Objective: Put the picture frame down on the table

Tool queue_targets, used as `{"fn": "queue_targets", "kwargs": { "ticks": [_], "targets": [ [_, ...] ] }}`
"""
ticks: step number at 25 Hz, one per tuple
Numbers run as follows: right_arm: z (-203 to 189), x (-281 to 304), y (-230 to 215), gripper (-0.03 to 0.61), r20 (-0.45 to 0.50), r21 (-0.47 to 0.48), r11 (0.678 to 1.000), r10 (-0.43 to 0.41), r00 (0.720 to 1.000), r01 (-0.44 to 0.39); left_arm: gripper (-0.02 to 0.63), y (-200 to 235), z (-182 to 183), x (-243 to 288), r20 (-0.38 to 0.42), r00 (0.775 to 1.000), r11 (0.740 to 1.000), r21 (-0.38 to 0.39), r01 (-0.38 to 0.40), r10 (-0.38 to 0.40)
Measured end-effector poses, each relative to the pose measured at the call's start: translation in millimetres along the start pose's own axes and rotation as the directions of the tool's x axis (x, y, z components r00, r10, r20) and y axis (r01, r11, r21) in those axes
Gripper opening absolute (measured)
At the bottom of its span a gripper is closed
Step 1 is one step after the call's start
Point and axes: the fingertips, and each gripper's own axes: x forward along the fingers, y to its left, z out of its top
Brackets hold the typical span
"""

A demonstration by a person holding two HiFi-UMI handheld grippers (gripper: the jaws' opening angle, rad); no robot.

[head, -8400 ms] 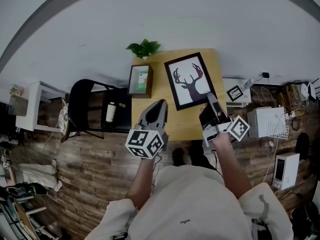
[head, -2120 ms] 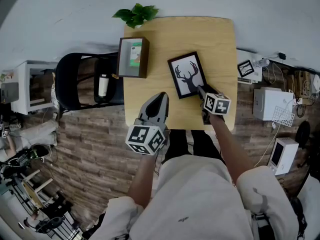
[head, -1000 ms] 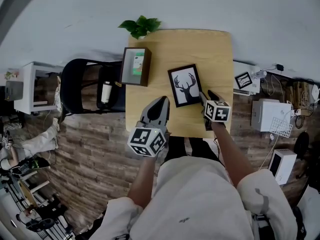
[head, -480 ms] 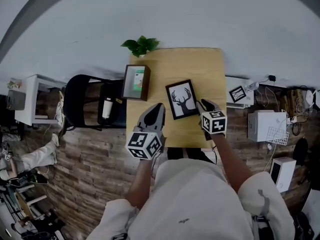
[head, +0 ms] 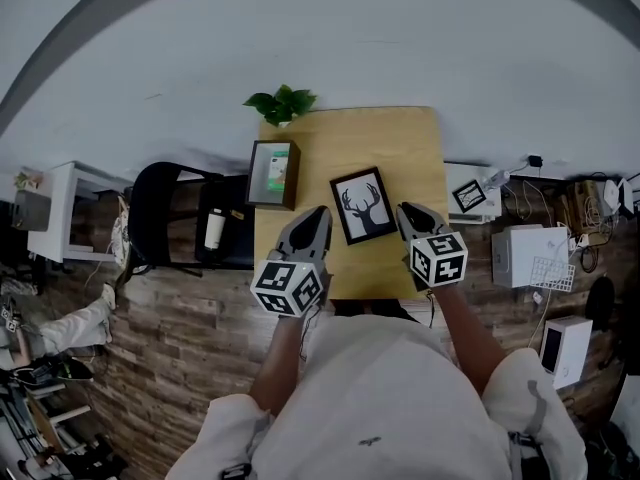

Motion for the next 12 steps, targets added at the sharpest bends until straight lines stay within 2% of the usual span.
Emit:
{"fn": "queue_targets", "kwargs": {
  "ticks": [12],
  "targets": [
    [69,-47,34,0.009,0.153,-0.103,0.994,0.054,0.987,-0.039,0.008,-7,17,-14,0.022,1.000,0.999,0.042,0.010,-0.011]
  ]
}}
